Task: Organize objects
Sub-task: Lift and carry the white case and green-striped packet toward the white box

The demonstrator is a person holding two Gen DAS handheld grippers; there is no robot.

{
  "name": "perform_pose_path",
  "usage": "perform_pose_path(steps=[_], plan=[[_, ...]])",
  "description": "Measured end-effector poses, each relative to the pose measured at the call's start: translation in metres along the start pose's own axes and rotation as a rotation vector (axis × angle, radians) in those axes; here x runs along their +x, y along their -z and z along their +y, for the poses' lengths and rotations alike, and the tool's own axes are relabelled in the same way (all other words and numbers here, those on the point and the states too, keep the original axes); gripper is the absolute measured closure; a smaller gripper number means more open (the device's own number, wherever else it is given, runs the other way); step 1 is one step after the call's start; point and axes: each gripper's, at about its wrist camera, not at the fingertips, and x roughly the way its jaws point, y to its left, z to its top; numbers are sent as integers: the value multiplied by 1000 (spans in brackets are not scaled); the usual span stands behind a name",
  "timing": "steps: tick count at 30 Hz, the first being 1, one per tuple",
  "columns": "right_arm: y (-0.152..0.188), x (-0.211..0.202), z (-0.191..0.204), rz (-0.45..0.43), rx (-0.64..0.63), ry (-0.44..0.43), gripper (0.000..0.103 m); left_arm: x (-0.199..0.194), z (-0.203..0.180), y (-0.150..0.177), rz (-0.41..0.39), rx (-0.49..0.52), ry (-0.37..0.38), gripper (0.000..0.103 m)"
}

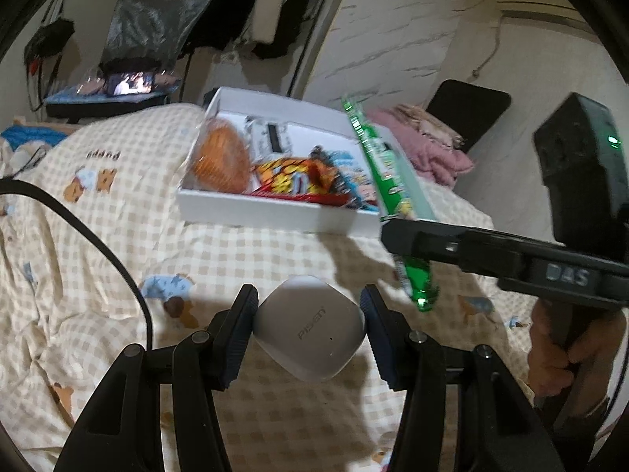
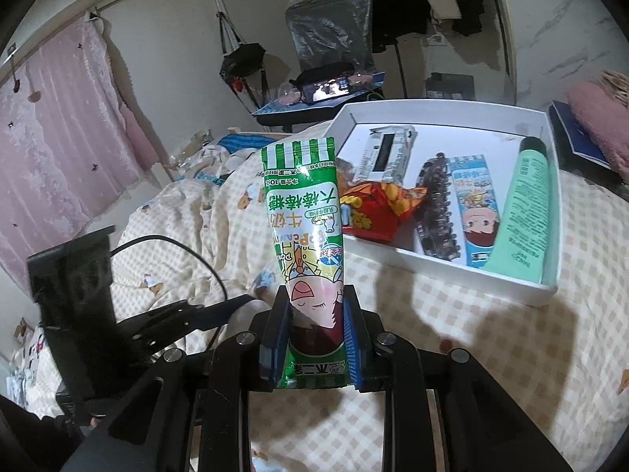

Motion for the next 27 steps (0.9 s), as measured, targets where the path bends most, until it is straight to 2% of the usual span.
perform_pose_path(steps=[2,5,18,20,23,27], plan=[[0,-4,-2,-6,1,12,77,-5,-5,0,-12,14,50,45],[-1,-10,-5,-15,6,47,77,-9,-12,1,-24,33,79,45],[2,-38,-54,-48,112,201,77,-5,-18,3,0,47,76,45],[1,-37,-57,-52,130,201,77,-6,-19,3,1,48,75,45],[0,-30,-54,-58,142,156,77,-6,-20,3,-1,55,70,45],[-1,-21,-43,-41,102,143,77,-8,-19,0,5,33,76,45]])
